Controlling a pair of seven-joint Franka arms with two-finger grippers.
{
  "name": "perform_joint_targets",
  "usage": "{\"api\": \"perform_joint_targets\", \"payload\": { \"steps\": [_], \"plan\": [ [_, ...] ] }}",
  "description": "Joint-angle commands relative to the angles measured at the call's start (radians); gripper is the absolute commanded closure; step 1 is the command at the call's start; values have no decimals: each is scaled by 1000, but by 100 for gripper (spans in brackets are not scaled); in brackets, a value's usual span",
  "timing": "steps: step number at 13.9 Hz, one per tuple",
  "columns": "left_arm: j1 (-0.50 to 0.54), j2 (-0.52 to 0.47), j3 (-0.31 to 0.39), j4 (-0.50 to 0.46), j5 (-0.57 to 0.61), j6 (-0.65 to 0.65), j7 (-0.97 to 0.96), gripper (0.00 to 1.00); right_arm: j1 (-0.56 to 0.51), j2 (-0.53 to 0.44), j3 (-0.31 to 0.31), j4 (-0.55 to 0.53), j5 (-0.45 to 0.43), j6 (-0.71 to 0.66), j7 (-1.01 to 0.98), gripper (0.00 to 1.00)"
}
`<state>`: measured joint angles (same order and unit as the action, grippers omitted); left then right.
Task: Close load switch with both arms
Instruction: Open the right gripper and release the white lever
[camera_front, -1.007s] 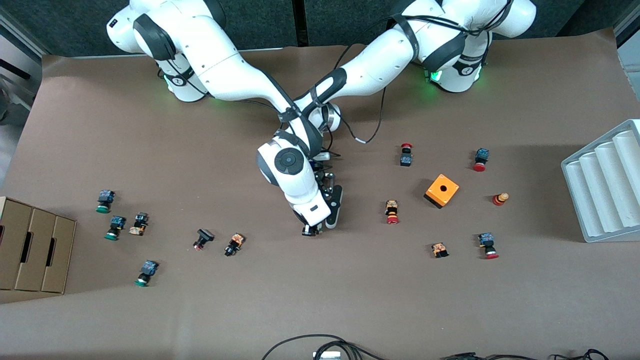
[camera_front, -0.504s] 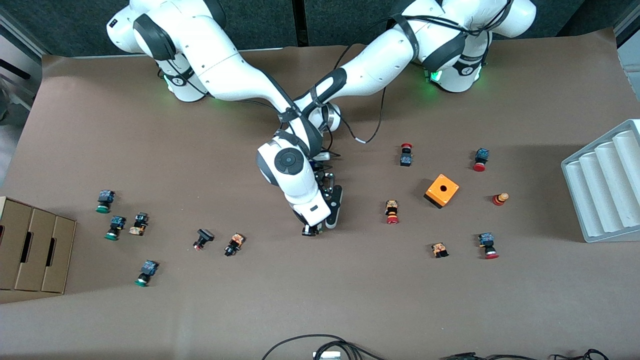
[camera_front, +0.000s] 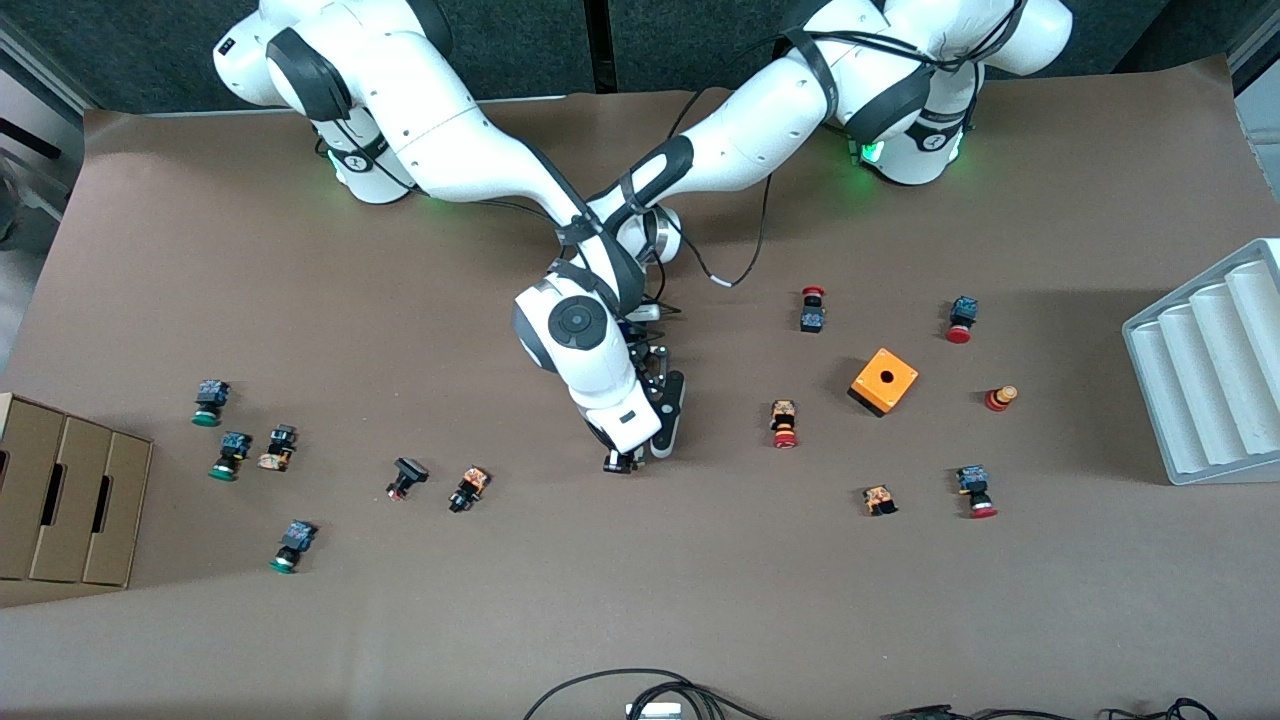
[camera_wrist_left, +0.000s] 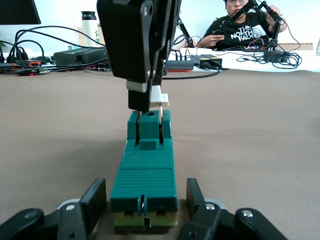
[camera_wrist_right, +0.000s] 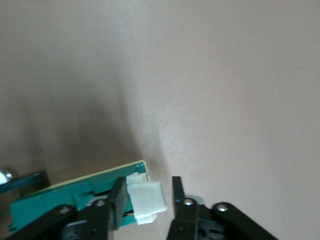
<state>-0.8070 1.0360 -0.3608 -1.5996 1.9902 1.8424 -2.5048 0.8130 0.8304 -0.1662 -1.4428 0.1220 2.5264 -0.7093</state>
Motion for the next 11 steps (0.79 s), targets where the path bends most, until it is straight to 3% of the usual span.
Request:
{"api": "perform_joint_targets", "payload": {
  "steps": [1, 3, 11],
  "plan": [
    [-8, 21, 9, 3, 4, -15, -20, 29, -8, 15, -1, 33, 21, 25, -9, 26],
    [-8, 21, 9, 3, 4, -15, -20, 29, -8, 10, -1, 29, 25, 22, -9, 0],
    [-6, 21, 8, 4, 4, -15, -20, 28, -9, -120, -1, 22, 41, -156, -7, 0]
  ]
}}
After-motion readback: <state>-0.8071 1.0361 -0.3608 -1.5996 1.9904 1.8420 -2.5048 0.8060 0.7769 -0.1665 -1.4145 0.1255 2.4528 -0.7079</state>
